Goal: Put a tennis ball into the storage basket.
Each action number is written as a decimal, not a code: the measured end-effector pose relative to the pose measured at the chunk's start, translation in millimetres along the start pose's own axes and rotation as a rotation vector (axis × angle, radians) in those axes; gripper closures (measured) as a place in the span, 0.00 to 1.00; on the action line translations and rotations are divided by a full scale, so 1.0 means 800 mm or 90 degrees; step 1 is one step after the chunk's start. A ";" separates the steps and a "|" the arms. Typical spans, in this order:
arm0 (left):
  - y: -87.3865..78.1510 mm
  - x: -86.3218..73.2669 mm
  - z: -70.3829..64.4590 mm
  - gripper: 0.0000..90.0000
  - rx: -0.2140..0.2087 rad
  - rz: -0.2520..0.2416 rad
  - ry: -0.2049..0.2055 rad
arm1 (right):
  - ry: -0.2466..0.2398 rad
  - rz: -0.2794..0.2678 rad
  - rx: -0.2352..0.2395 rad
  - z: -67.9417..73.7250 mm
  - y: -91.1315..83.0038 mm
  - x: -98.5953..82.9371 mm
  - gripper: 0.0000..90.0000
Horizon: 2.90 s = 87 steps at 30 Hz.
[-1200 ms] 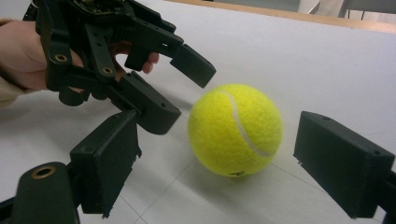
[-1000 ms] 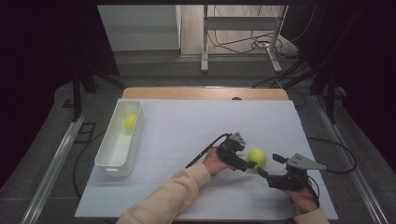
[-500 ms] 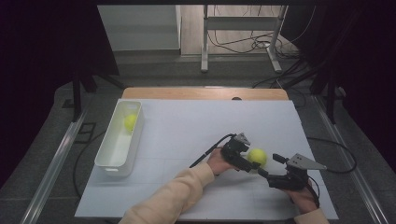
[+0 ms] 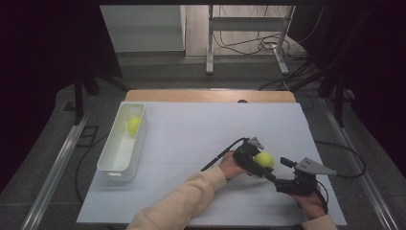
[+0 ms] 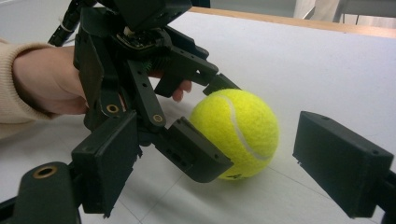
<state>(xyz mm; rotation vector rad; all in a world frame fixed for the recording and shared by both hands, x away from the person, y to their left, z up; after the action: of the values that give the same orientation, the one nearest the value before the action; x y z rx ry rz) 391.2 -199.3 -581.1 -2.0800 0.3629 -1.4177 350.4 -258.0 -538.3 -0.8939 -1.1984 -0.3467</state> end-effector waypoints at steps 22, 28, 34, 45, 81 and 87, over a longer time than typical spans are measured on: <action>-0.024 -0.001 0.010 0.30 0.034 -0.005 0.016 | -0.002 -0.003 -0.004 -0.001 -0.002 0.001 0.17; -0.038 -0.002 0.009 0.30 0.042 -0.014 0.017 | -0.003 -0.001 -0.005 -0.001 -0.001 0.000 0.17; -0.052 -0.006 0.010 0.30 0.049 -0.026 0.018 | -0.005 0.003 -0.009 -0.002 0.000 -0.001 0.17; -0.078 -0.012 0.011 0.30 0.060 -0.050 0.011 | -0.006 0.010 -0.008 -0.001 0.002 -0.004 0.17; -0.154 -0.021 0.013 0.30 0.083 -0.106 0.002 | -0.009 0.024 -0.015 -0.002 0.005 -0.008 0.16; -0.161 -0.024 0.012 0.30 0.088 -0.105 0.007 | -0.012 0.026 -0.017 -0.002 0.005 -0.009 0.16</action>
<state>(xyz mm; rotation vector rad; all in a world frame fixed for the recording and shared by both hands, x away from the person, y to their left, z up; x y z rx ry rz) 379.3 -84.6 -520.4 -2.0272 0.0963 -1.5049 351.4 -258.3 -546.4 -0.9451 -1.1931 -0.3233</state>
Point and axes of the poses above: each handheld gripper's, and its own axes: y roughly forward along the jaws, x roughly out of its top, z roughly to its left, the point moved 10 cm from there along y, roughly forward along the jaws, and after that the axes turned 1 degree about y, right-handed, at the moved point
